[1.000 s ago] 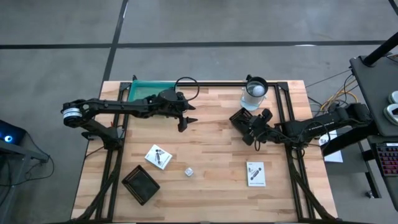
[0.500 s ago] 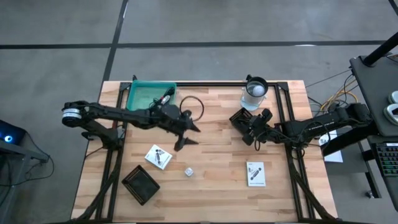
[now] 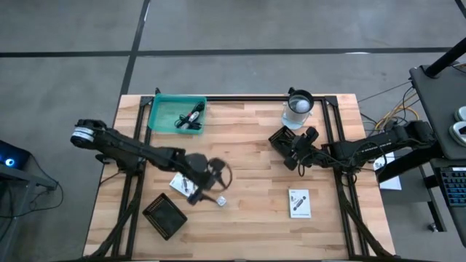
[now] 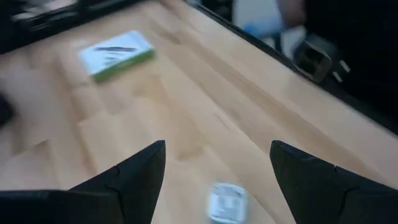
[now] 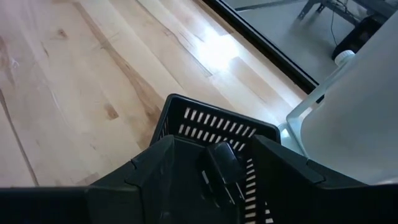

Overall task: Pick and place items into bin
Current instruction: Put the blue charger adapter into the top black bin

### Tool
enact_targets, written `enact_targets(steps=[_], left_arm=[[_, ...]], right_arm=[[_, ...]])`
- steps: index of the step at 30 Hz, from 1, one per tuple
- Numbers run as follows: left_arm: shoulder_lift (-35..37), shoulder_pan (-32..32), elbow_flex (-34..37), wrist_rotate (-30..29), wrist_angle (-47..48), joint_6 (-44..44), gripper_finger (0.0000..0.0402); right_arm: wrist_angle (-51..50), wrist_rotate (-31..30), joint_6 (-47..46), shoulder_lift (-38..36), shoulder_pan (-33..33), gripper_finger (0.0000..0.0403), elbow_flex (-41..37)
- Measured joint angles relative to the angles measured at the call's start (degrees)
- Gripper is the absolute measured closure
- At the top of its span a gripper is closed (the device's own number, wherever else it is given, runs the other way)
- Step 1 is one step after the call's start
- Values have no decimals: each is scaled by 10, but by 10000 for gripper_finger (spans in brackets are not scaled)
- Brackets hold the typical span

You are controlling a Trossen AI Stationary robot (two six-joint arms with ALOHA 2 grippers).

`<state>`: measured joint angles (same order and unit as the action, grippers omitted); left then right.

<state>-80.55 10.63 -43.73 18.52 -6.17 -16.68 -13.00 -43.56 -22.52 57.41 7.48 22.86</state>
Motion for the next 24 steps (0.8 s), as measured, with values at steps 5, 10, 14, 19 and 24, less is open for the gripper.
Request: enact_targets(steps=[5, 10, 14, 19, 24], left_arm=[[0, 21, 32, -2, -18, -33, 130], [-15, 21, 39, -5, -35, -32, 130], [-57, 20, 39, -10, -67, -32, 130], [-90, 12, 24, -32, -59, -33, 130], [-115, 6, 16, -12, -33, -32, 130]], right_arm=[[1, 0, 2, 0, 0, 202, 0], [4, -12, 16, 0, 0, 202, 0], [5, -16, 22, 0, 0, 202, 0], [12, -16, 22, 0, 0, 202, 0], [14, -15, 22, 1, 0, 202, 0]])
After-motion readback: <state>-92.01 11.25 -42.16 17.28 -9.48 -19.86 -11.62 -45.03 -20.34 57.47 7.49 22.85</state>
